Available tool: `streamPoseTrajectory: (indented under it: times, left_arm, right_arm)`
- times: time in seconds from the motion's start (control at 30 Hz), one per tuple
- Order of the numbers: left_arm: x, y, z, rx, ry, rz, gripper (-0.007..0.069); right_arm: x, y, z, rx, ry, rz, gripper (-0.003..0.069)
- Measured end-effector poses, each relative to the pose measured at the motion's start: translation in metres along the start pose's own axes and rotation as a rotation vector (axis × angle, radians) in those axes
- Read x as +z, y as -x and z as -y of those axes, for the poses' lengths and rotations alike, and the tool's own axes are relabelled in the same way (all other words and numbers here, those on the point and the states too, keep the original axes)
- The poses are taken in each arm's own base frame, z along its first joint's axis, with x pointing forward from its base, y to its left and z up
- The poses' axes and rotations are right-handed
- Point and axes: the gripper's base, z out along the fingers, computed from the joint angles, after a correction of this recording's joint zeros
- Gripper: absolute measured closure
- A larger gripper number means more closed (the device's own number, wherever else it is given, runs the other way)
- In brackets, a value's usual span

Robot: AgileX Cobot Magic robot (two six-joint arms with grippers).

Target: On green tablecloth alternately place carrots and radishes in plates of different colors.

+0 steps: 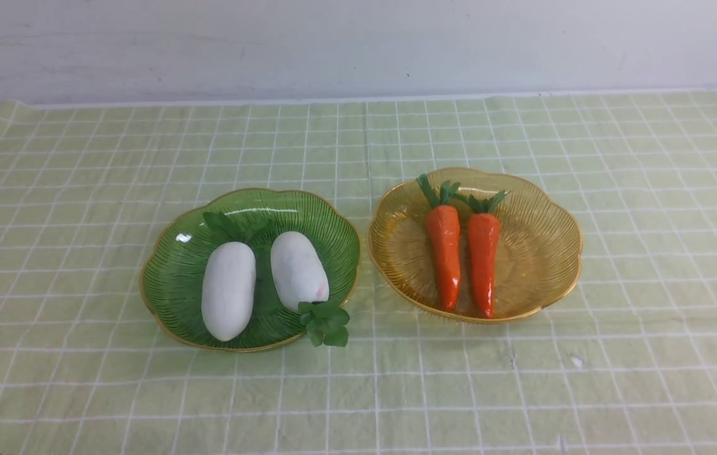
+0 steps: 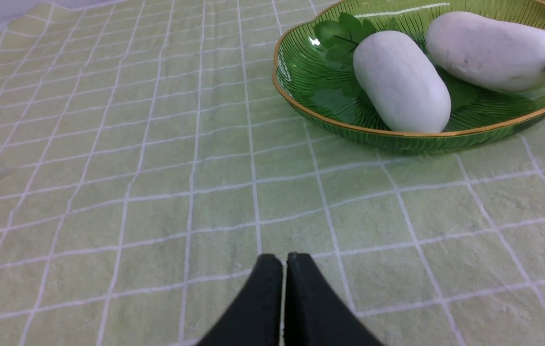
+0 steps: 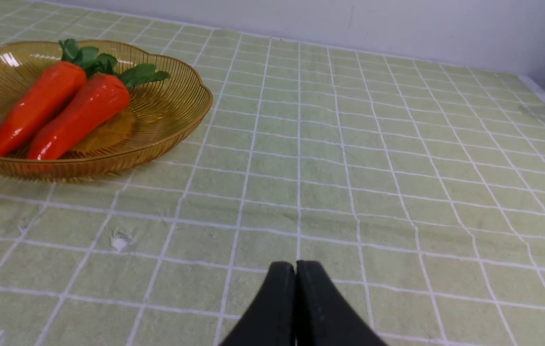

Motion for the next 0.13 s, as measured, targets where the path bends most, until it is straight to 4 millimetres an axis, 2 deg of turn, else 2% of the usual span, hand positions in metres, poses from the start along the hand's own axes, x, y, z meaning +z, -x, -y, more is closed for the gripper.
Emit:
streamPoseTrajectory:
  times: [0.13]
  left_arm:
    - [0.0000,0.0000,0.0000,0.000,0.000,0.000,0.0632]
  right_arm:
    - [0.0000,0.0000,-0.0001,0.006,0.001,0.000,0.0673]
